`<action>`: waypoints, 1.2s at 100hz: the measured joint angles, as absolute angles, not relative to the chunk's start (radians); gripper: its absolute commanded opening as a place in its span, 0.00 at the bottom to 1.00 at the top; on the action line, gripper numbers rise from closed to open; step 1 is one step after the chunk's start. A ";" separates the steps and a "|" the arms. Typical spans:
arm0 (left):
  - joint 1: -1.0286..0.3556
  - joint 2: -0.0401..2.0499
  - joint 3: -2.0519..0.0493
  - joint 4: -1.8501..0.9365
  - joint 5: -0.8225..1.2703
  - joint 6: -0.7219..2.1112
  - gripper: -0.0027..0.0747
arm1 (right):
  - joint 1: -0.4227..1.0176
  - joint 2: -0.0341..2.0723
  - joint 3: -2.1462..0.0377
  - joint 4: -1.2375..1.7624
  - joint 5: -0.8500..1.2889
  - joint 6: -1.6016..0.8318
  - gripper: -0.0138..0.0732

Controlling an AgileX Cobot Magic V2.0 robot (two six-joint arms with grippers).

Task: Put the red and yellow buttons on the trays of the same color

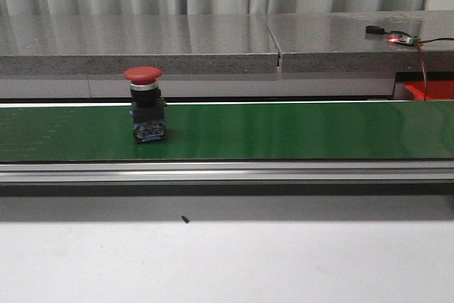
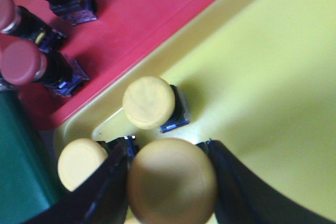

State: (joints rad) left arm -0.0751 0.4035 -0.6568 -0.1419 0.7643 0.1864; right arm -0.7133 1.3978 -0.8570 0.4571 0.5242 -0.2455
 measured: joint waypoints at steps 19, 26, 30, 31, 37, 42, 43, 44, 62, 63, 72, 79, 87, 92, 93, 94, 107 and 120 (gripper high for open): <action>-0.075 0.404 -0.657 -0.142 0.764 0.186 0.01 | -0.724 1.398 -0.786 0.464 0.446 -0.244 0.39; -0.075 0.404 -0.657 -0.142 0.764 0.186 0.01 | -0.733 1.398 -0.762 0.471 0.415 -0.244 0.39; -0.075 0.404 -0.657 -0.142 0.764 0.186 0.01 | -0.737 1.398 -0.749 0.475 0.398 -0.244 0.39; -0.075 0.404 -0.657 -0.142 0.764 0.186 0.01 | -0.737 1.398 -0.748 0.475 0.396 -0.244 0.39; -0.075 0.404 -0.657 -0.142 0.764 0.186 0.01 | -0.739 1.398 -0.737 0.477 0.379 -0.244 0.39; -0.075 0.404 -0.657 -0.142 0.764 0.186 0.01 | -0.739 1.402 -0.730 0.479 0.364 -0.244 0.39; -0.075 0.404 -0.657 -0.142 0.764 0.186 0.01 | -0.739 1.404 -0.730 0.481 0.361 -0.244 0.39; -0.075 0.404 -0.657 -0.142 0.764 0.186 0.01 | -0.739 1.404 -0.728 0.481 0.359 -0.244 0.39; -0.075 0.404 -0.657 -0.142 0.764 0.186 0.01 | -0.739 1.440 -0.728 0.500 0.329 -0.244 0.39; -0.075 0.404 -0.657 -0.142 0.764 0.186 0.01 | -0.739 1.440 -0.728 0.500 0.330 -0.244 0.39; -0.075 0.404 -0.657 -0.142 0.764 0.186 0.01 | -0.739 1.464 -0.728 0.503 0.314 -0.244 0.39; -0.075 0.404 -0.657 -0.142 0.764 0.186 0.01 | -0.739 1.484 -0.728 0.503 0.302 -0.241 0.39; -0.075 0.404 -0.657 -0.142 0.764 0.186 0.01 | -0.739 1.504 -0.728 0.503 0.294 -0.241 0.40; -0.075 0.404 -0.657 -0.142 0.764 0.186 0.01 | -0.739 1.512 -0.728 0.504 0.293 -0.241 0.40; -0.075 0.404 -0.657 -0.142 0.764 0.186 0.01 | -0.739 1.514 -0.728 0.504 0.290 -0.241 0.41; -0.075 0.404 -0.657 -0.142 0.764 0.186 0.01 | -0.739 1.514 -0.728 0.506 0.290 -0.241 0.42; -0.075 0.404 -0.657 -0.142 0.764 0.186 0.01 | -0.739 1.514 -0.728 0.506 0.286 -0.241 0.61; -0.075 0.404 -0.657 -0.142 0.764 0.186 0.01 | -0.739 1.514 -0.728 0.506 0.286 -0.241 0.84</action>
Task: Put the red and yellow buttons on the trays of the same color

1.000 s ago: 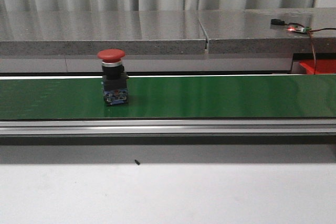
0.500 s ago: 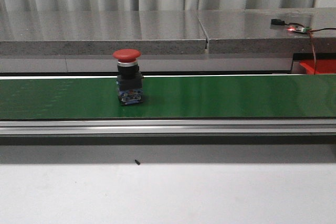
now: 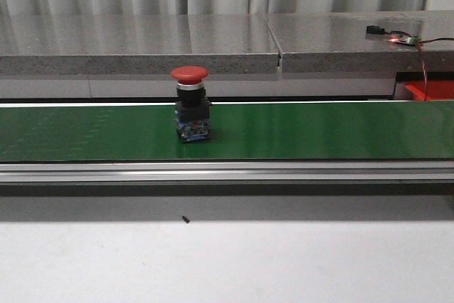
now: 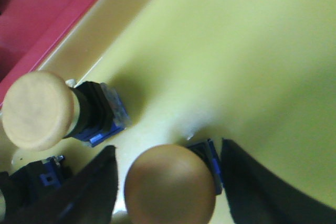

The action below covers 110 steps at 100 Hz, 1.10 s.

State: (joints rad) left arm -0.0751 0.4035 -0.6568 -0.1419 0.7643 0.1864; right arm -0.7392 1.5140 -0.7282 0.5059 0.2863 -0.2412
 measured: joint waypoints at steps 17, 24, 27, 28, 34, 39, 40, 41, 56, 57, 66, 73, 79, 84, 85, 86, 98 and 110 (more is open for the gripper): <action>-0.075 0.404 -0.657 -0.142 0.764 0.186 0.01 | -0.739 1.514 -0.728 0.506 0.286 -0.241 0.88; -0.075 0.404 -0.657 -0.142 0.764 0.186 0.01 | -0.739 1.514 -0.728 0.506 0.285 -0.241 0.88; -0.075 0.404 -0.657 -0.142 0.764 0.186 0.01 | -0.739 1.514 -0.728 0.506 0.285 -0.241 0.88; -0.075 0.404 -0.657 -0.142 0.764 0.186 0.01 | -0.739 1.514 -0.728 0.506 0.285 -0.241 0.88; -0.075 0.404 -0.657 -0.142 0.764 0.186 0.01 | -0.739 1.508 -0.728 0.506 0.284 -0.241 0.88; -0.075 0.404 -0.657 -0.142 0.764 0.186 0.01 | -0.739 1.494 -0.728 0.506 0.284 -0.241 0.88; -0.075 0.404 -0.657 -0.142 0.764 0.186 0.01 | -0.739 1.488 -0.728 0.506 0.284 -0.241 0.88; -0.075 0.404 -0.657 -0.142 0.764 0.186 0.01 | -0.739 1.486 -0.728 0.506 0.282 -0.241 0.88; -0.075 0.404 -0.657 -0.142 0.764 0.186 0.01 | -0.737 1.406 -0.728 0.506 0.278 -0.241 0.88; -0.075 0.404 -0.657 -0.142 0.764 0.186 0.01 | -0.735 1.403 -0.728 0.506 0.278 -0.241 0.88; -0.075 0.404 -0.657 -0.142 0.764 0.186 0.01 | -0.715 1.356 -0.728 0.506 0.274 -0.241 0.88; -0.075 0.404 -0.657 -0.142 0.764 0.186 0.01 | -0.684 1.323 -0.728 0.506 0.274 -0.248 0.88; -0.075 0.404 -0.657 -0.142 0.764 0.186 0.01 | -0.650 1.297 -0.728 0.506 0.274 -0.256 0.88; -0.075 0.404 -0.657 -0.142 0.764 0.186 0.01 | -0.620 1.271 -0.728 0.506 0.274 -0.267 0.88; -0.075 0.404 -0.657 -0.142 0.764 0.186 0.01 | -0.615 1.268 -0.728 0.506 0.274 -0.272 0.88; -0.075 0.404 -0.657 -0.142 0.764 0.186 0.01 | -0.605 1.265 -0.728 0.506 0.274 -0.273 0.88; -0.075 0.404 -0.657 -0.142 0.764 0.186 0.01 | -0.516 1.222 -0.728 0.506 0.278 -0.307 0.88; -0.075 0.404 -0.657 -0.142 0.764 0.186 0.01 | -0.413 1.209 -0.728 0.504 0.301 -0.326 0.88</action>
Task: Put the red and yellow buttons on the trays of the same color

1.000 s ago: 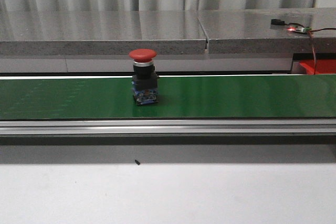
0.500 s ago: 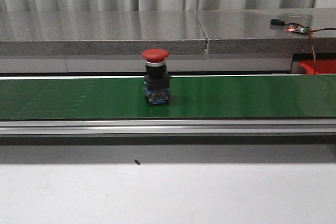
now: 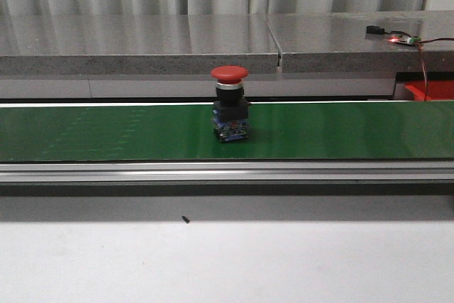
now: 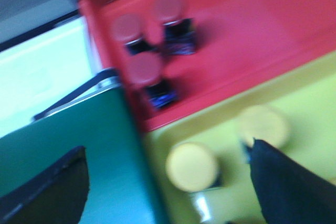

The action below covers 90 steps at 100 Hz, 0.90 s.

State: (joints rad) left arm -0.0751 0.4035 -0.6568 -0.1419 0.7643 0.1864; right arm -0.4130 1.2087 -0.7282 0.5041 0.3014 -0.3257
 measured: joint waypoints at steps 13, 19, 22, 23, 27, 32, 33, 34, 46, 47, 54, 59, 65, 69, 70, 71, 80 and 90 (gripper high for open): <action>-0.075 0.404 -0.657 -0.142 0.764 0.186 0.01 | -0.290 1.209 -0.728 0.504 0.322 -0.336 0.88; -0.075 0.404 -0.657 -0.142 0.764 0.186 0.01 | -0.238 1.209 -0.737 0.504 0.344 -0.355 0.88; -0.075 0.404 -0.657 -0.142 0.764 0.186 0.01 | -0.205 1.209 -0.745 0.502 0.361 -0.364 0.88; -0.075 0.404 -0.657 -0.142 0.764 0.186 0.01 | -0.199 1.209 -0.747 0.502 0.364 -0.366 0.88; -0.075 0.404 -0.657 -0.142 0.764 0.186 0.01 | -0.162 1.209 -0.765 0.502 0.388 -0.375 0.88; -0.075 0.404 -0.657 -0.142 0.764 0.186 0.01 | -0.121 1.209 -0.789 0.502 0.417 -0.381 0.88; -0.075 0.404 -0.657 -0.142 0.764 0.186 0.01 | -0.116 1.209 -0.796 0.502 0.427 -0.384 0.88; -0.075 0.404 -0.657 -0.142 0.764 0.186 0.01 | -0.105 1.209 -0.800 0.502 0.431 -0.384 0.88; -0.075 0.404 -0.657 -0.142 0.764 0.186 0.01 | -0.026 1.219 -0.868 0.500 0.506 -0.389 0.88; -0.075 0.404 -0.657 -0.142 0.764 0.186 0.01 | -0.023 1.224 -0.876 0.500 0.514 -0.391 0.88; -0.075 0.404 -0.657 -0.142 0.764 0.186 0.01 | 0.011 1.246 -0.916 0.500 0.557 -0.397 0.88; -0.075 0.404 -0.657 -0.142 0.764 0.186 0.01 | 0.035 1.265 -0.941 0.499 0.585 -0.402 0.88; -0.075 0.404 -0.657 -0.142 0.764 0.186 0.01 | 0.057 1.292 -0.967 0.498 0.613 -0.416 0.88; -0.075 0.404 -0.657 -0.142 0.764 0.186 0.01 | 0.075 1.306 -0.984 0.496 0.629 -0.429 0.88; -0.075 0.404 -0.657 -0.142 0.764 0.186 0.01 | 0.078 1.312 -0.987 0.496 0.633 -0.433 0.88; -0.075 0.404 -0.657 -0.142 0.764 0.186 0.01 | 0.084 1.315 -0.992 0.496 0.635 -0.435 0.88; -0.075 0.404 -0.657 -0.142 0.764 0.186 0.01 | 0.123 1.353 -1.027 0.494 0.661 -0.459 0.88; -0.075 0.404 -0.657 -0.142 0.764 0.186 0.01 | 0.161 1.394 -1.062 0.493 0.688 -0.474 0.88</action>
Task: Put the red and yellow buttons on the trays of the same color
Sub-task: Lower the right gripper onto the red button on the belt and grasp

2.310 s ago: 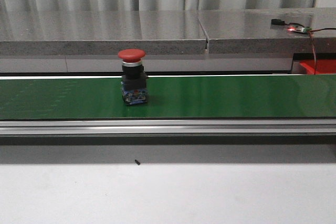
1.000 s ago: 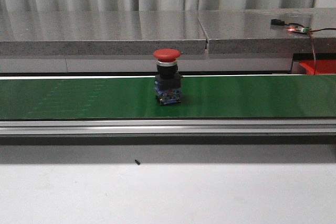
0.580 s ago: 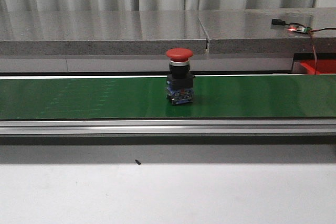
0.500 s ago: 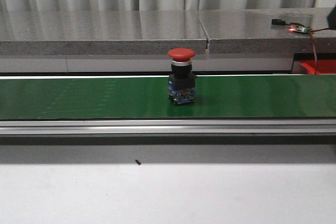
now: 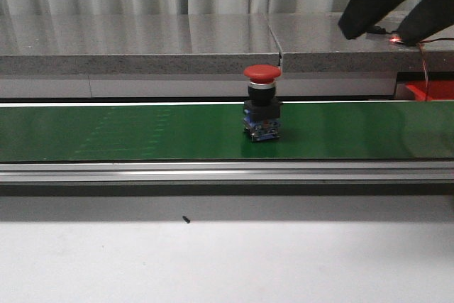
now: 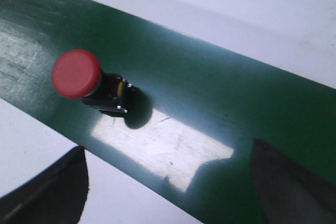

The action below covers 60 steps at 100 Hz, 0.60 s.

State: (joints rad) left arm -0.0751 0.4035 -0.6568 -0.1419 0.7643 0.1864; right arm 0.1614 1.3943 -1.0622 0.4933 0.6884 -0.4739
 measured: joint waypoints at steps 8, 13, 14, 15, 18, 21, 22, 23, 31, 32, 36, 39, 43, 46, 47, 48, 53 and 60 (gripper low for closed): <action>-0.075 0.404 -0.657 -0.142 0.764 0.186 0.01 | 0.187 1.431 -1.089 0.493 0.712 -0.489 0.88; -0.075 0.404 -0.657 -0.142 0.764 0.186 0.01 | 0.201 1.452 -1.108 0.492 0.730 -0.506 0.88; -0.075 0.404 -0.657 -0.142 0.764 0.186 0.01 | 0.205 1.455 -1.110 0.492 0.733 -0.508 0.88; -0.075 0.404 -0.657 -0.142 0.764 0.186 0.01 | 0.207 1.461 -1.113 0.492 0.739 -0.512 0.88; -0.075 0.404 -0.657 -0.142 0.764 0.186 0.01 | 0.217 1.474 -1.125 0.492 0.751 -0.521 0.88; -0.075 0.404 -0.657 -0.142 0.764 0.186 0.01 | 0.224 1.486 -1.134 0.492 0.762 -0.530 0.88; -0.075 0.404 -0.657 -0.142 0.764 0.186 0.01 | 0.226 1.492 -1.137 0.492 0.767 -0.533 0.88; -0.075 0.404 -0.657 -0.142 0.764 0.186 0.01 | 0.230 1.495 -1.141 0.492 0.769 -0.536 0.88; -0.075 0.404 -0.657 -0.142 0.764 0.186 0.01 | 0.249 1.531 -1.162 0.489 0.785 -0.553 0.88; -0.075 0.404 -0.657 -0.142 0.764 0.186 0.01 | 0.252 1.534 -1.166 0.489 0.786 -0.553 0.88; -0.075 0.404 -0.657 -0.142 0.764 0.186 0.01 | 0.258 1.552 -1.174 0.489 0.791 -0.558 0.88; -0.075 0.404 -0.657 -0.142 0.764 0.186 0.01 | 0.265 1.563 -1.183 0.489 0.793 -0.560 0.88; -0.075 0.404 -0.657 -0.142 0.764 0.186 0.01 | 0.269 1.579 -1.193 0.489 0.793 -0.563 0.88; -0.075 0.404 -0.657 -0.142 0.764 0.186 0.01 | 0.274 1.590 -1.204 0.489 0.793 -0.565 0.88; -0.075 0.404 -0.657 -0.142 0.764 0.186 0.01 | 0.276 1.596 -1.206 0.489 0.793 -0.565 0.88; -0.075 0.404 -0.657 -0.142 0.764 0.186 0.01 | 0.277 1.599 -1.211 0.489 0.793 -0.565 0.88; -0.075 0.404 -0.657 -0.142 0.764 0.186 0.01 | 0.285 1.619 -1.227 0.489 0.793 -0.565 0.88; -0.075 0.404 -0.657 -0.142 0.764 0.186 0.01 | 0.293 1.645 -1.251 0.489 0.793 -0.565 0.88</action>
